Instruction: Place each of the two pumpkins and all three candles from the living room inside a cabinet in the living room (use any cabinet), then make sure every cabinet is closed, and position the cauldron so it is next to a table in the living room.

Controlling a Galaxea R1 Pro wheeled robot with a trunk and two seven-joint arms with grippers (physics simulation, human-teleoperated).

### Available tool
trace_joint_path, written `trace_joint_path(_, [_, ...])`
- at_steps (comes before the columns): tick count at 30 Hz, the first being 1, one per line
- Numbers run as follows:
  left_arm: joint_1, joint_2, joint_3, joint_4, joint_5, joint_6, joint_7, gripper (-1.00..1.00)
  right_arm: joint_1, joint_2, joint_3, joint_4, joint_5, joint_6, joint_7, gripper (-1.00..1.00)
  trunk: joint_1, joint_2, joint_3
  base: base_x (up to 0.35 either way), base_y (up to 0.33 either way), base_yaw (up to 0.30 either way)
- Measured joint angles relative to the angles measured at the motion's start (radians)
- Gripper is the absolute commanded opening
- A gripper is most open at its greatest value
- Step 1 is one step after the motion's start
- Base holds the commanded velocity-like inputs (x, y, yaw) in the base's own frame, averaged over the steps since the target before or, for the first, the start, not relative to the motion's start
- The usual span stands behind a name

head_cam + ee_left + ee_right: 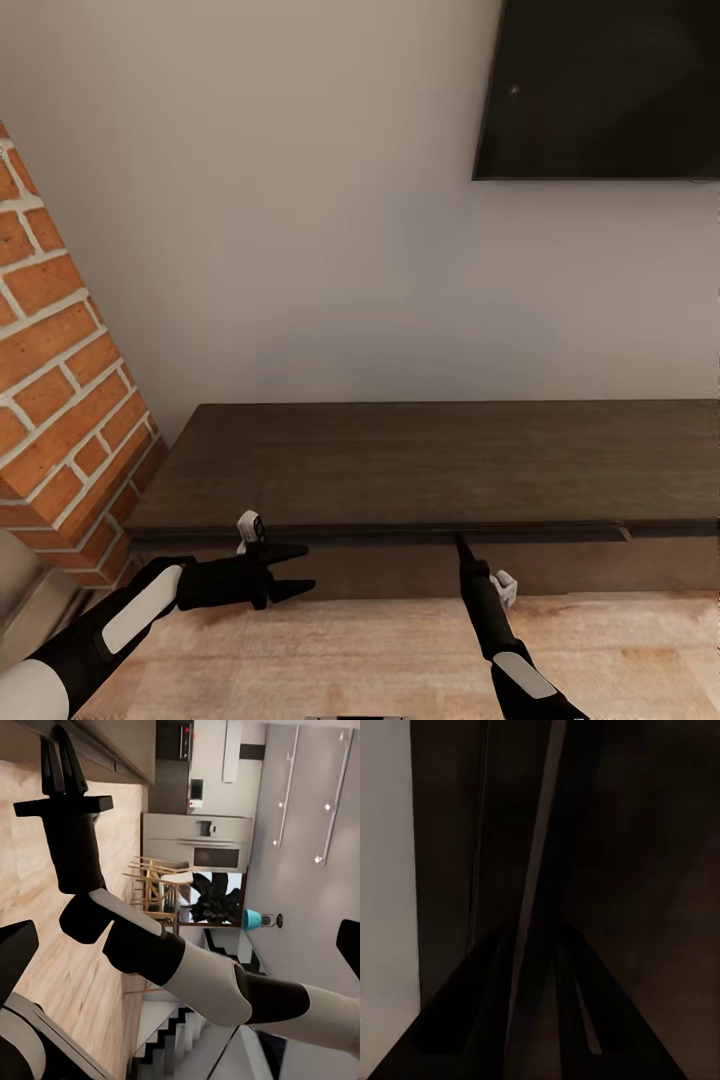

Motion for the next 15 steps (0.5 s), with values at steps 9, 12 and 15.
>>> trace_joint_path(9, [0.000,0.000,-0.001,0.000,0.000,0.000,0.000,1.00,0.000,0.000,-0.002,-0.001,-0.001,0.001,0.000,-1.00,0.000,0.000,0.000,-0.265,0.000,0.000])
trace_joint_path(12, [0.000,0.000,0.000,0.000,0.000,0.000,0.000,1.00,0.000,0.000,-0.003,-0.001,-0.001,0.001,-0.001,-1.00,0.000,0.000,0.000,-0.277,0.000,0.000])
trace_joint_path(15, [0.000,0.000,-0.001,0.000,0.000,0.000,0.000,1.00,0.000,0.000,-0.004,-0.001,-0.002,0.001,0.000,-1.00,0.000,0.000,0.000,-0.267,0.000,0.000])
